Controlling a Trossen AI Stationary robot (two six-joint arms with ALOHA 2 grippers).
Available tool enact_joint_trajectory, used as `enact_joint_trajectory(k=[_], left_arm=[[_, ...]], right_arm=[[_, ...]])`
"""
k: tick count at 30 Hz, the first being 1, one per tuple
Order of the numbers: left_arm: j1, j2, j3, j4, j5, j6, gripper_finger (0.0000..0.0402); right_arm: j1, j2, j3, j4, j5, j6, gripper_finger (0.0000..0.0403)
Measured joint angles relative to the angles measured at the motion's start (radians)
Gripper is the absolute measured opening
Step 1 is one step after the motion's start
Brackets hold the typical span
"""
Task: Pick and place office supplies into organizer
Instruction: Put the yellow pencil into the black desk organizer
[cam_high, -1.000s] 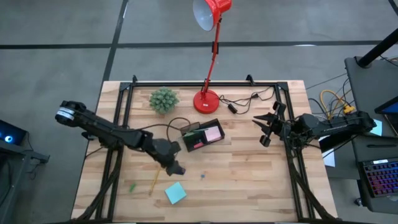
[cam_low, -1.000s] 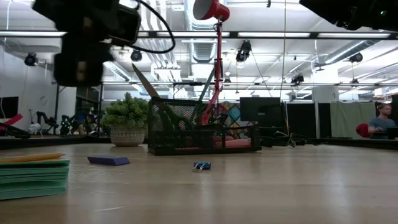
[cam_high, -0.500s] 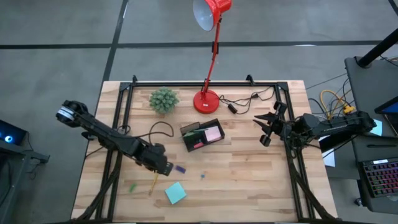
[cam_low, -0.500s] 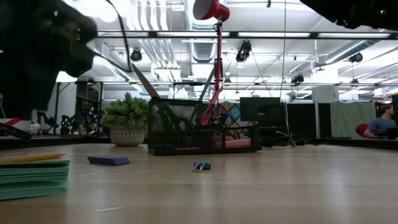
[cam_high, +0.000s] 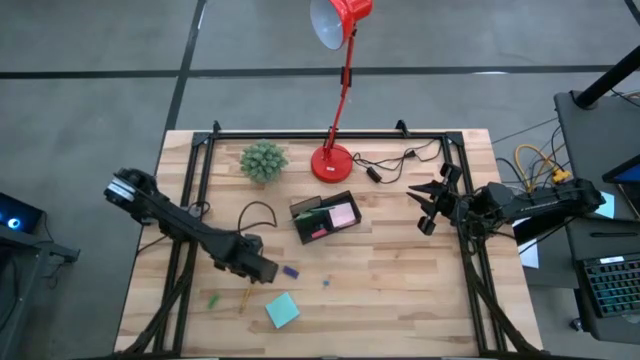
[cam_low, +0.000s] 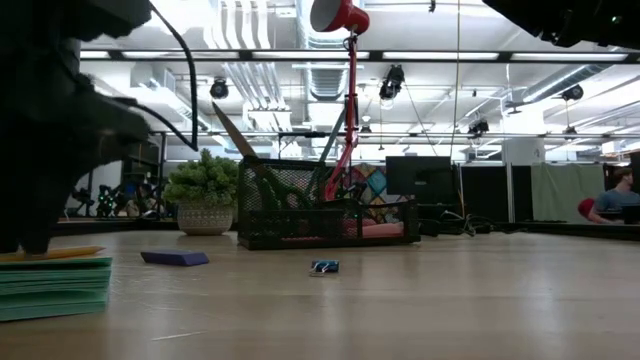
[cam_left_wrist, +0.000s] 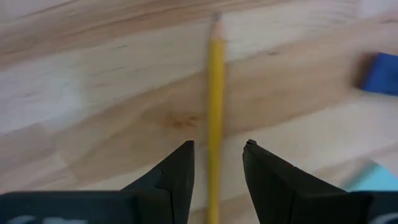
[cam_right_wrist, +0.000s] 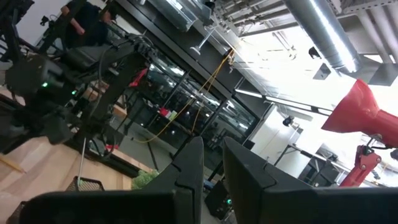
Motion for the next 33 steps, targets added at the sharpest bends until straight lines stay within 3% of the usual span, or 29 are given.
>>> enact_joint_trajectory(k=[26, 33], left_arm=[[0.000, 0.191, 0.016, -0.015, 0.005, -0.033, 0.0120], [0.000, 0.189, 0.023, -0.025, 0.009, -0.032, 0.0068]], right_arm=[[0.000, 0.000, 0.000, 0.000, 0.000, -0.004, 0.0052], [0.000, 0.000, 0.000, 0.000, 0.000, -0.007, 0.0052]])
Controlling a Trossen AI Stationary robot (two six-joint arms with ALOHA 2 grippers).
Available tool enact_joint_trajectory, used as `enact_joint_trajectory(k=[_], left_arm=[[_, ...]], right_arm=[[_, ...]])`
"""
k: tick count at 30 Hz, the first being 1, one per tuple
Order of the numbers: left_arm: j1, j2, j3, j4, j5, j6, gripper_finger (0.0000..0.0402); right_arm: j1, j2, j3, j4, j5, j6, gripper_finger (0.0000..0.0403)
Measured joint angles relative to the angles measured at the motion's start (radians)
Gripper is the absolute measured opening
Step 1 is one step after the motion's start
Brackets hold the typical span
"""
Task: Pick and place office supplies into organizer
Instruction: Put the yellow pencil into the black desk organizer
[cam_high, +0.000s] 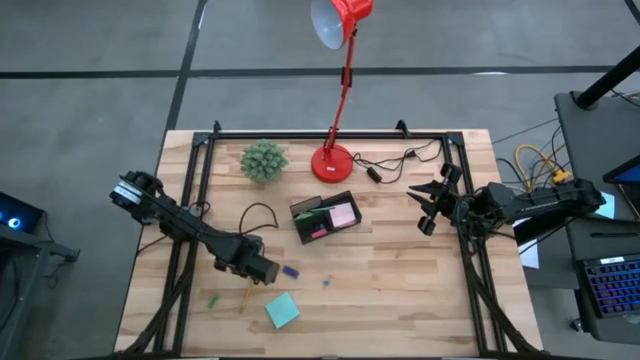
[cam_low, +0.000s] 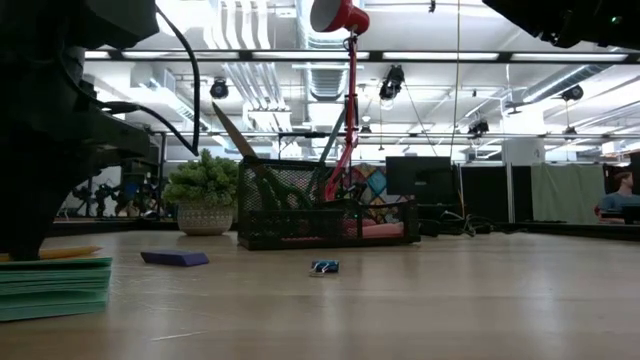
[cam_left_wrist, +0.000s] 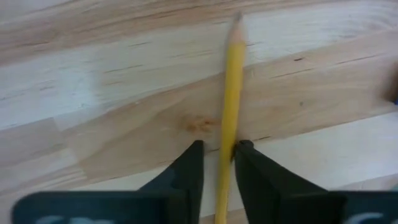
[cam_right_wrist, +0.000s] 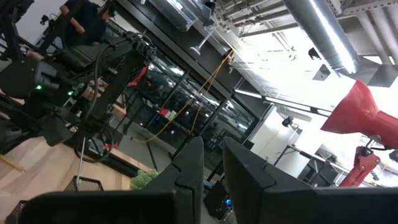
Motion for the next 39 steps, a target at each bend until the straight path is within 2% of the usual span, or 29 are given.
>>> enact_joint_trajectory(k=[7, 14, 18, 28, 39], left_arm=[[0.000, 0.000, -0.004, -0.010, 0.014, 0.008, 0.0007], [0.003, -0.018, -0.007, -0.016, 0.053, 0.085, 0.0006], [0.003, -0.085, -0.007, -0.036, 0.059, 0.112, 0.0006], [0.001, -0.245, -0.017, -0.092, 0.016, 0.118, 0.0006], [0.000, -0.318, -0.011, -0.062, -0.014, 0.293, 0.0006]], right_arm=[[0.000, 0.000, 0.000, 0.000, 0.000, 0.000, 0.0052], [0.000, 0.000, 0.000, 0.000, 0.000, -0.002, 0.0052], [0.000, 0.000, 0.000, 0.000, 0.000, -0.004, 0.0052], [0.000, 0.000, 0.000, 0.000, 0.000, -0.003, 0.0052], [0.000, 0.000, 0.000, 0.001, 0.000, -0.003, 0.0052]])
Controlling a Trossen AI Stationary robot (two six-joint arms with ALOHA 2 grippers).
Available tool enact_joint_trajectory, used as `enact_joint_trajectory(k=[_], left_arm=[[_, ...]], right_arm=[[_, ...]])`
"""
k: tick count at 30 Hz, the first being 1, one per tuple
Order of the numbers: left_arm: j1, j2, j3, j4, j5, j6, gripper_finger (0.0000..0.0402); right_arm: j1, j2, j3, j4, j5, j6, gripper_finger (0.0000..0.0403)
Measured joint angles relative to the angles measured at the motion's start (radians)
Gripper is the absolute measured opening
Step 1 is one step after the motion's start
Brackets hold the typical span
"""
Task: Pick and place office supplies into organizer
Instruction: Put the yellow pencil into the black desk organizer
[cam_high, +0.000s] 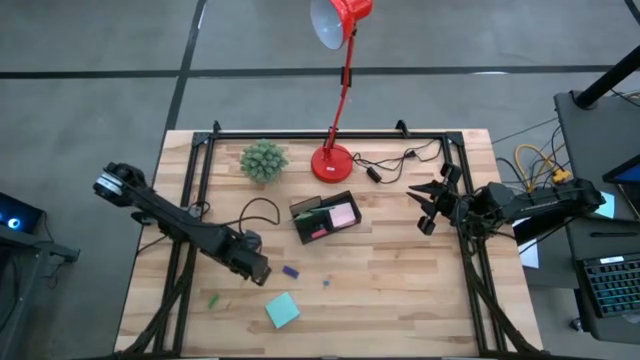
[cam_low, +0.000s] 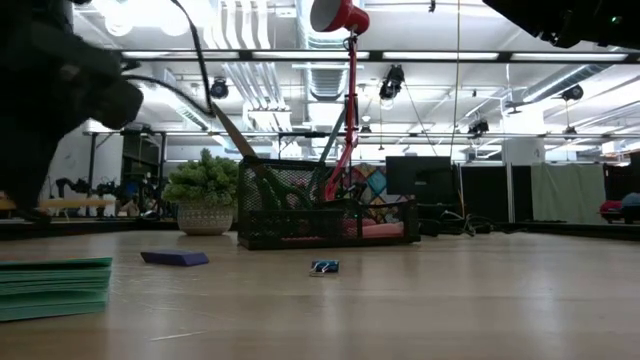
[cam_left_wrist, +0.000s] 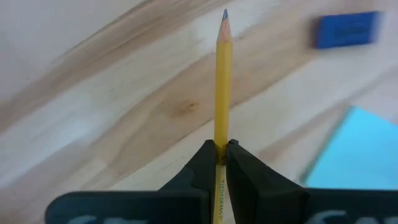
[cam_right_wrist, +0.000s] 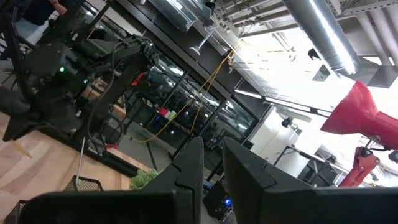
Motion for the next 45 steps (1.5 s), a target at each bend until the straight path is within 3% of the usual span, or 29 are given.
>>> enact_joint_trajectory(k=[5, 14, 20, 26, 30, 33, 35, 45], left_arm=[[0.000, -0.018, -0.001, 0.156, -0.066, 0.191, 0.0006], [0.009, -0.018, -0.001, 0.638, -0.159, 0.857, 0.0006], [0.060, -0.018, 0.007, 0.767, -0.302, 1.066, 0.0006], [0.109, -0.018, 0.004, 0.978, -0.338, 1.301, 0.0006], [0.132, -0.021, 0.017, 1.012, -0.519, 1.453, 0.0006], [0.151, -0.021, 0.018, 1.012, -0.698, 1.543, 0.0006], [0.169, -0.021, 0.012, 1.032, -0.766, 1.574, 0.0006], [0.276, -0.008, -0.021, 1.054, -0.772, 1.593, 0.0006]], right_arm=[[0.000, 0.000, 0.000, 0.000, 0.000, 0.000, 0.0052], [0.000, 0.000, 0.000, 0.001, 0.000, 0.000, 0.0052], [0.000, 0.000, 0.000, 0.005, 0.000, 0.003, 0.0052], [0.000, 0.000, 0.000, 0.005, 0.000, 0.003, 0.0052], [0.000, 0.000, 0.000, 0.006, 0.000, 0.003, 0.0052], [0.000, 0.000, 0.000, 0.006, 0.000, 0.003, 0.0052], [0.000, 0.000, 0.000, 0.007, 0.000, 0.003, 0.0052], [0.000, 0.000, 0.000, 0.007, 0.000, 0.003, 0.0052]])
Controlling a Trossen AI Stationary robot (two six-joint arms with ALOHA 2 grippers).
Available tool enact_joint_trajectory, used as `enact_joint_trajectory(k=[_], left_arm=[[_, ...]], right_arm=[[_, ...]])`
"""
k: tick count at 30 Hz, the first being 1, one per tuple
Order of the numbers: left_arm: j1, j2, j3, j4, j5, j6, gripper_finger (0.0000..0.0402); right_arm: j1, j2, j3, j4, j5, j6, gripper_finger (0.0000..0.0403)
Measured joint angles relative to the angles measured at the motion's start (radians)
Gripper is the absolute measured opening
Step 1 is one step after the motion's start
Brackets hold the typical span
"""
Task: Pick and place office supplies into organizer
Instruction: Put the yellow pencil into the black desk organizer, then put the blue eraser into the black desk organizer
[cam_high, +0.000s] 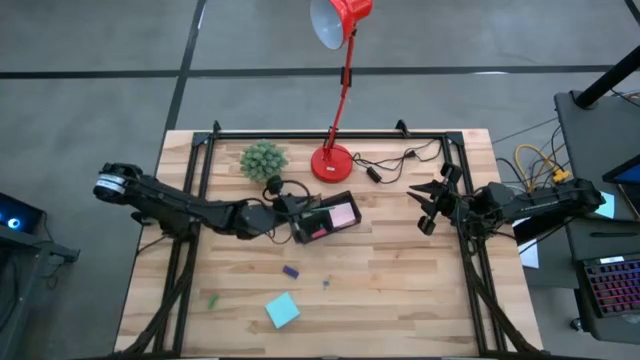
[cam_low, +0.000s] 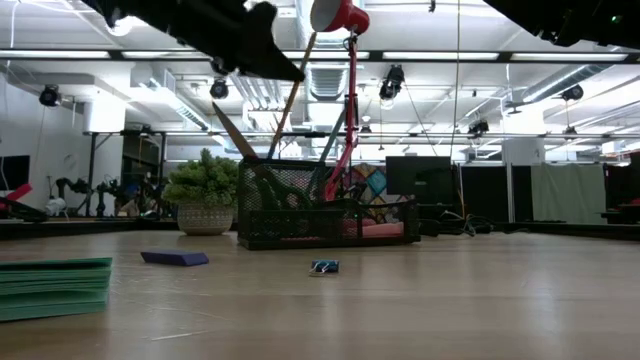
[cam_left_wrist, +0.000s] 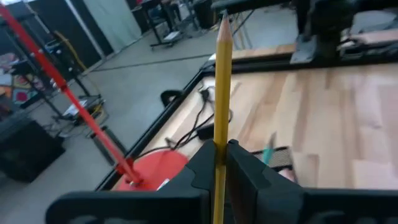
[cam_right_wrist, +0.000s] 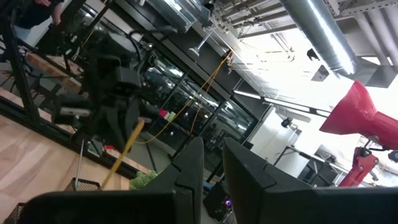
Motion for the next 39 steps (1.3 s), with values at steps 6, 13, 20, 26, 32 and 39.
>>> enact_joint_trajectory(k=[6, 13, 20, 26, 32, 39], left_arm=[[0.052, 0.059, -0.001, 0.007, 0.032, -0.058, 0.0006], [0.088, 0.131, -0.002, 0.012, 0.036, -0.091, 0.0006], [0.109, 0.177, -0.002, 0.012, 0.034, -0.110, 0.0006], [0.110, 0.186, -0.002, 0.013, 0.034, -0.109, 0.0012], [0.111, 0.186, -0.003, 0.013, 0.071, -0.106, 0.0055], [0.111, 0.185, -0.003, 0.003, 0.075, -0.106, 0.0104]], right_arm=[[0.000, 0.000, 0.000, 0.000, 0.000, -0.001, 0.0052], [0.000, 0.000, 0.000, 0.000, 0.000, -0.003, 0.0052], [0.000, 0.000, 0.000, 0.000, 0.000, -0.003, 0.0052], [0.000, 0.000, 0.000, 0.000, 0.000, -0.003, 0.0052], [0.000, 0.000, 0.000, 0.000, 0.000, -0.003, 0.0052], [0.000, 0.000, 0.000, -0.001, 0.000, 0.000, 0.0052]])
